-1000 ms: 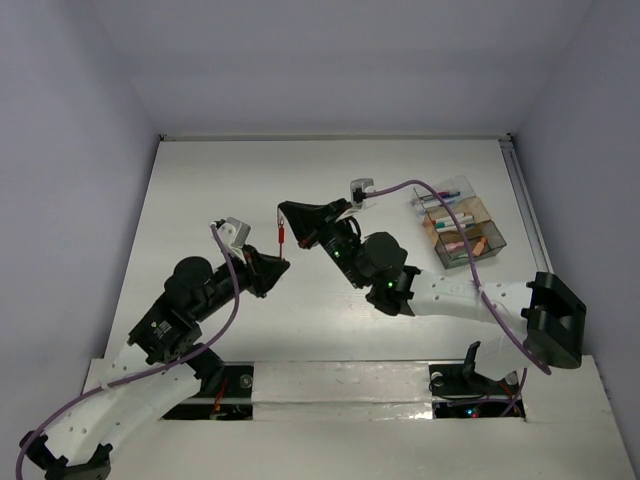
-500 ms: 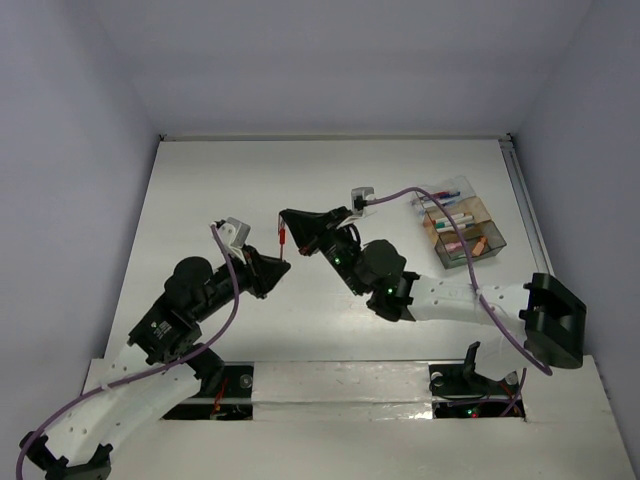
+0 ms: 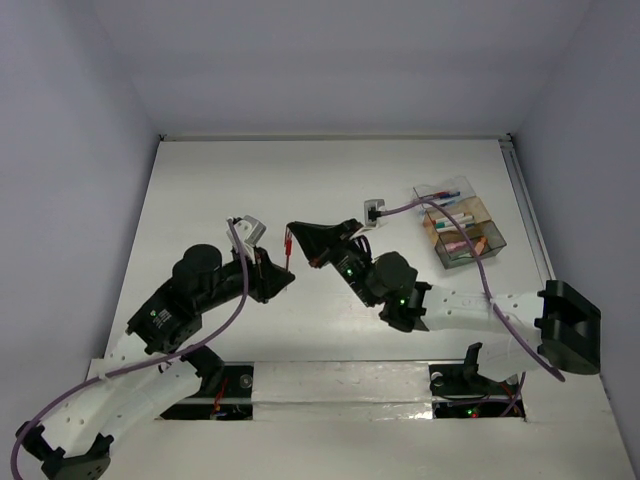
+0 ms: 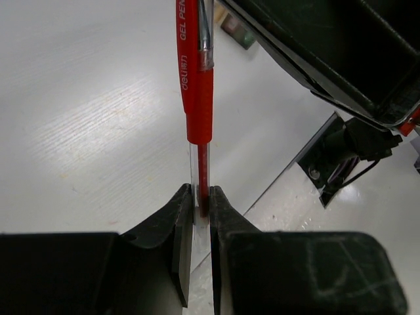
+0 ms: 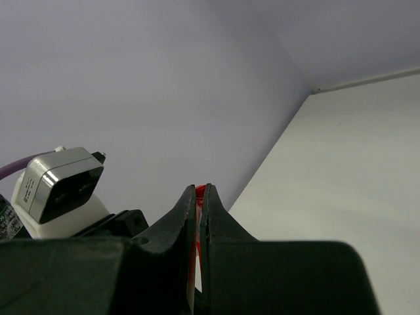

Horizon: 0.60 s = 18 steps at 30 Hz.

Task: Sort the stationery into containers
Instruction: Close the pen cap on the pen.

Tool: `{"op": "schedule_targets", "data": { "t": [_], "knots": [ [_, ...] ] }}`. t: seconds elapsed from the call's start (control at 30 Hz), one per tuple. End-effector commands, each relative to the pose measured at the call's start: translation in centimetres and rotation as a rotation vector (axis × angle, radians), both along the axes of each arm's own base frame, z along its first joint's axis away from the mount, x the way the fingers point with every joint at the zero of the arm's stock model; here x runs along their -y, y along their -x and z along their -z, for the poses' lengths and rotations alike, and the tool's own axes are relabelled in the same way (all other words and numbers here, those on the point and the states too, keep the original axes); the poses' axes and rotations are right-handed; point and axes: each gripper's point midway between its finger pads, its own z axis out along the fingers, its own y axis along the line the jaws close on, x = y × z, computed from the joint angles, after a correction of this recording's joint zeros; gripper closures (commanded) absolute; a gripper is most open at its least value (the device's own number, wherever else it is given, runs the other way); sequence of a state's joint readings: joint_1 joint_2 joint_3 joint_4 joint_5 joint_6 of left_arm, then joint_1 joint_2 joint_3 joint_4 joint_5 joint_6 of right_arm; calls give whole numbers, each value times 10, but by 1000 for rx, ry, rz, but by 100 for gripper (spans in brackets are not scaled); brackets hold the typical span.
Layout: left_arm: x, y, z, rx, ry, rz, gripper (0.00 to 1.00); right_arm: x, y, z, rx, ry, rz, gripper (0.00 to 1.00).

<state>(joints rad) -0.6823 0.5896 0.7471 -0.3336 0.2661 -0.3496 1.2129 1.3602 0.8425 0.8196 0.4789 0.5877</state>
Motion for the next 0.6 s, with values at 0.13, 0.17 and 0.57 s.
{"op": "schedule_targets", "data": {
  "t": [0.13, 0.17, 0.57],
  "knots": [
    [-4, -32, -151, 375, 250, -113, 100, -30, 83, 149, -230, 295, -283, 100],
    [-5, -30, -160, 391, 260, -112, 100, -31, 89, 152, -247, 290, -296, 100],
    [4, -29, -207, 457, 326, -67, 100, -47, 106, 170, -256, 360, -348, 100]
  ]
}}
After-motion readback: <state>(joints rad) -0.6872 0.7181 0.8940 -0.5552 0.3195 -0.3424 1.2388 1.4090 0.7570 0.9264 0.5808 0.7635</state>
